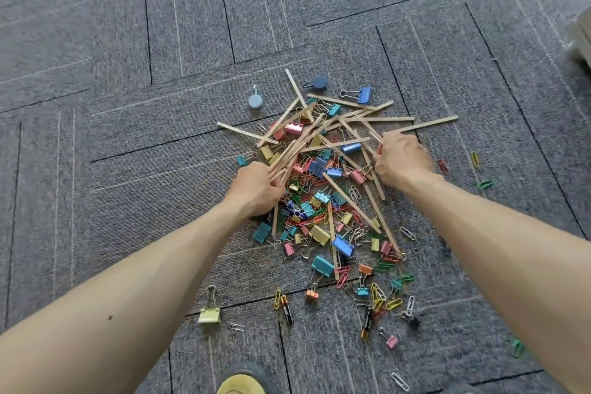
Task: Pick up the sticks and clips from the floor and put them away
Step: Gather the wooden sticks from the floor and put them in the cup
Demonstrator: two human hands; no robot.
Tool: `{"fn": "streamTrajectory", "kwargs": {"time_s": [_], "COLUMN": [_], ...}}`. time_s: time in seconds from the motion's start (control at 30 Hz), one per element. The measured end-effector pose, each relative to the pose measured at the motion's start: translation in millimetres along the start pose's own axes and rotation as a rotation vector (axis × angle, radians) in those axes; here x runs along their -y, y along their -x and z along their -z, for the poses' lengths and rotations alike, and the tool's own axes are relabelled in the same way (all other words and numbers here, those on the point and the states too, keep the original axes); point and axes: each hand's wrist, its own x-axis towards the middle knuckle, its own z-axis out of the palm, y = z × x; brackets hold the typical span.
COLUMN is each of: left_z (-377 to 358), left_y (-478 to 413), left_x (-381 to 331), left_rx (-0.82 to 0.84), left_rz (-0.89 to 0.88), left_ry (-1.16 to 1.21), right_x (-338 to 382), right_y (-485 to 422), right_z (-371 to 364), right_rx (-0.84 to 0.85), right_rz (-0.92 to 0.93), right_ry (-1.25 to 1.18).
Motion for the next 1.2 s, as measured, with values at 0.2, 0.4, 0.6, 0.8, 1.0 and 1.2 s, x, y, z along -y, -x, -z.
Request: {"fn": "streamTrajectory", "kwargs": {"time_s": [0.2,0.4,0.6,0.8,1.0,1.2], "left_z": [11.4,22.3,21.0,18.4,20.0,17.4], "left_y": [17.8,26.3,22.0,23.9,31.8,31.4], "left_x": [0.9,-4.4,-6.1,-1.5,-4.7,-6.7], "left_rx": [0.118,0.257,0.272,0.404,0.469,0.532], "left_rz": [-0.020,-0.001,0.020,0.019,0.013,0.058], "left_ry": [0.159,0.332,0.417,0.402,0.474,0.691], "right_x": [-3.2,-3.9,-6.7,-2.7,-8.5,-12.0], "right_y": [15.9,23.3,23.0,27.7,27.5,32.9], "right_z": [14.5,20.1,10.7,2.1,-4.0,-1.5], "right_rx": [0.158,0.148,0.191,0.198,0.220,0.202], "right_rz": [0.042,0.048,0.040,0.038,0.000,0.021], "right_ry": [-0.081,-0.189,-0.172,-0.142,-0.151,-0.102]}}
